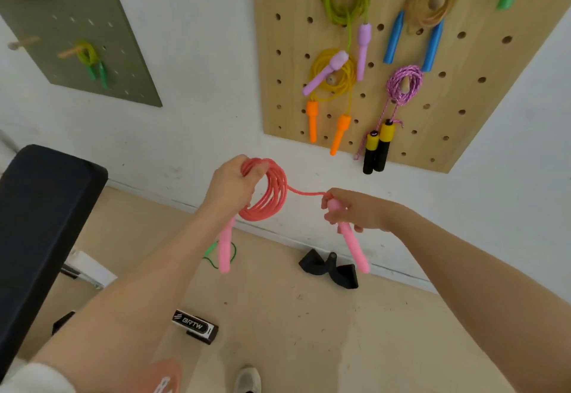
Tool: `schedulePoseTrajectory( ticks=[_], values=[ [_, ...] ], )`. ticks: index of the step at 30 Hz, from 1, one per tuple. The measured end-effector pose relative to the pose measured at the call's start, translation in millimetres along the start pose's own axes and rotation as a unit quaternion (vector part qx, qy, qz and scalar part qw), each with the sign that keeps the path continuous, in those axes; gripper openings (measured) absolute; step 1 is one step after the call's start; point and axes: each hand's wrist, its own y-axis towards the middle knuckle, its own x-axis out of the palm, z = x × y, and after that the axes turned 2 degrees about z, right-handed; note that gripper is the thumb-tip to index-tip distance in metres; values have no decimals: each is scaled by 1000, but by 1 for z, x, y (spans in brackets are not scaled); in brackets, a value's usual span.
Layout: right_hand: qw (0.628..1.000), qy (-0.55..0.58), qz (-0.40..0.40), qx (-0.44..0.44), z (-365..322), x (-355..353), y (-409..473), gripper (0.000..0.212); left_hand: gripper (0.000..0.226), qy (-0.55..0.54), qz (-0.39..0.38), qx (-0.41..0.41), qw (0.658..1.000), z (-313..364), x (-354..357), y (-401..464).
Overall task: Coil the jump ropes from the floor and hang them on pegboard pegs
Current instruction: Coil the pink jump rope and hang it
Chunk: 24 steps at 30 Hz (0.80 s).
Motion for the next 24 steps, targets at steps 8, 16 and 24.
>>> schedulePoseTrajectory(
  ticks=[8, 16, 24],
  values=[
    [737, 625, 240, -89, -86, -21, 46, 17, 28, -91, -109, -59, 988, -12, -9, 50],
    [852, 358, 286, -254, -129, 37, 85, 13, 30, -187, -79, -83, 976, -1, -37, 89],
    [783, -271, 475, -297, -143, 53, 127, 41, 31, -305, -92, -101, 942, -2, -73, 108]
  ],
)
